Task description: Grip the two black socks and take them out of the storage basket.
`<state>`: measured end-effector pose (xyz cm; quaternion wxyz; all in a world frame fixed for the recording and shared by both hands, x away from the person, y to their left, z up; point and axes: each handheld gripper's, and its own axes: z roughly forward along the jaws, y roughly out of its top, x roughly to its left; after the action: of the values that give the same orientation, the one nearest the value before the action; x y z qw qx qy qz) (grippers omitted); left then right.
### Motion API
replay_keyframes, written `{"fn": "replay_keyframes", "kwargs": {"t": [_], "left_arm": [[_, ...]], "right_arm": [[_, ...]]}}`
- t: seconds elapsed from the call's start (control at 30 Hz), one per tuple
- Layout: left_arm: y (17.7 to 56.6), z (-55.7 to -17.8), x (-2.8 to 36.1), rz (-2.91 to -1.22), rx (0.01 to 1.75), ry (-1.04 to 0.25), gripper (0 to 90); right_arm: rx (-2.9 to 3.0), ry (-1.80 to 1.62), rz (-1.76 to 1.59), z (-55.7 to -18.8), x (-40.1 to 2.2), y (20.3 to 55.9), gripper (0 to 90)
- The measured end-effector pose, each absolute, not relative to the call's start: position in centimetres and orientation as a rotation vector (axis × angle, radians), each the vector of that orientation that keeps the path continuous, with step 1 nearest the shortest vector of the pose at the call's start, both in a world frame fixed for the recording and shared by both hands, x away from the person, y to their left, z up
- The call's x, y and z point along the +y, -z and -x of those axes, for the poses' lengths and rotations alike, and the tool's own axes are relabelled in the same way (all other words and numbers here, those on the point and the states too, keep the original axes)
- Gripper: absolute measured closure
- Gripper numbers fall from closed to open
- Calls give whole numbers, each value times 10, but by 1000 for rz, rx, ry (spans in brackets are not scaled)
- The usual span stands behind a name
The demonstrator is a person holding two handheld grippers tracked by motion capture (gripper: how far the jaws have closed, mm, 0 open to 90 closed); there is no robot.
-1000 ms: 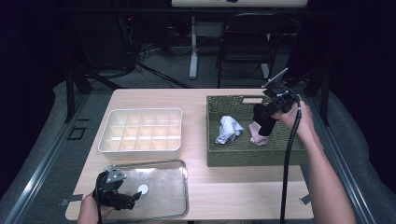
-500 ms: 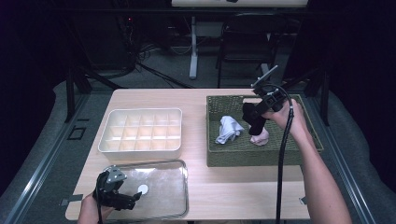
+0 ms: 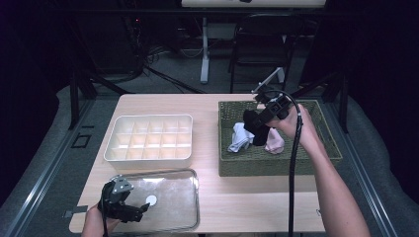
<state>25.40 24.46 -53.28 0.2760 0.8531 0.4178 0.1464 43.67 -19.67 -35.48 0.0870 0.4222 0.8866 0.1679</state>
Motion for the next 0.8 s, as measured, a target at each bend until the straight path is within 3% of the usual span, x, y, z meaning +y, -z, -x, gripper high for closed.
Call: {"fn": "replay_keyframes", "kwargs": {"t": [0.8], "left_arm": [[533,-254,244,-2299,1116,-396,1]], "right_arm": [[2739,-599,-1033,-379,-159,344,671]]}}
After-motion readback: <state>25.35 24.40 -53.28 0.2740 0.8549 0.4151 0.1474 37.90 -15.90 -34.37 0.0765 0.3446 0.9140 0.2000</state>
